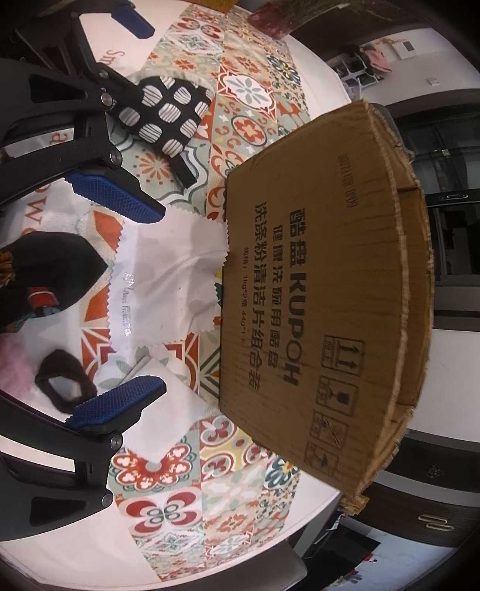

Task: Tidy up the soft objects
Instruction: 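Grasp the dotted cloth bag with the left tool while the right grasps a white cloth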

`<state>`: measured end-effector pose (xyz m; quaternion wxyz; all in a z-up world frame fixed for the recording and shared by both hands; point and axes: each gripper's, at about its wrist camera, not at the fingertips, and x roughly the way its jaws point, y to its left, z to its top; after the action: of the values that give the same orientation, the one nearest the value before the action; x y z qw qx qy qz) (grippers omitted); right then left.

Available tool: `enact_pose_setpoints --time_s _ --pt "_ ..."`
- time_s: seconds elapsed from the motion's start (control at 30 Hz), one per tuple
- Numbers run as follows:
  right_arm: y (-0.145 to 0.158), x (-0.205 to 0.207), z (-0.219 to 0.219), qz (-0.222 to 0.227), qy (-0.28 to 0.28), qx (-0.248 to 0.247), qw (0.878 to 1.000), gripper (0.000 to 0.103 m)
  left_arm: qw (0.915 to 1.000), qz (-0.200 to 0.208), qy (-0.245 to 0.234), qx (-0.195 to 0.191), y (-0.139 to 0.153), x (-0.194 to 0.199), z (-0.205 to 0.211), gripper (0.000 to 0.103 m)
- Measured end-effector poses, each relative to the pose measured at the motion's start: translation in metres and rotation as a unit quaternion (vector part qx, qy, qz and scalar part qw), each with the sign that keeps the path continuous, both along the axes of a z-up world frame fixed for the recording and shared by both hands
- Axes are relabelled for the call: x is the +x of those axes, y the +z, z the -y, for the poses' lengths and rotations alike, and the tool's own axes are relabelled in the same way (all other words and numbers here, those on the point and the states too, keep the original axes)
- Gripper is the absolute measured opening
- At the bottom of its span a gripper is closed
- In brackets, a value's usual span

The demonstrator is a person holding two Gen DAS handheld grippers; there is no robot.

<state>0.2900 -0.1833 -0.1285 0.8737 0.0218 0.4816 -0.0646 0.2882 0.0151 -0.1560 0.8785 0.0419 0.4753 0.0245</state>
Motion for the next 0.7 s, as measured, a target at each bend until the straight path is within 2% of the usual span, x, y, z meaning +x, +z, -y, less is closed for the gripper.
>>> enact_pose_setpoints --time_s 0.17,0.33,0.57,0.63,0.7 --pt "-0.011 0.011 0.000 -0.012 0.002 0.008 1.000 0.086 0.9999 -0.008 0.000 -0.011 -0.008 0.008 -0.001 0.101" --pt "-0.021 0.016 -0.003 -0.020 0.009 0.007 1.000 0.085 0.9987 -0.027 -0.007 -0.043 -0.018 0.014 -0.003 0.088" --pt "-0.035 0.026 -0.004 -0.038 0.007 0.000 0.999 0.085 0.9981 -0.034 -0.015 -0.050 -0.025 0.018 0.000 0.082" --pt "-0.038 0.029 -0.006 -0.042 0.010 0.000 0.999 0.085 0.9981 -0.031 -0.018 -0.049 -0.025 0.019 0.000 0.078" --pt "-0.041 0.032 -0.007 -0.047 0.012 0.000 0.999 0.084 0.9980 -0.029 -0.019 -0.053 -0.026 0.020 0.000 0.071"
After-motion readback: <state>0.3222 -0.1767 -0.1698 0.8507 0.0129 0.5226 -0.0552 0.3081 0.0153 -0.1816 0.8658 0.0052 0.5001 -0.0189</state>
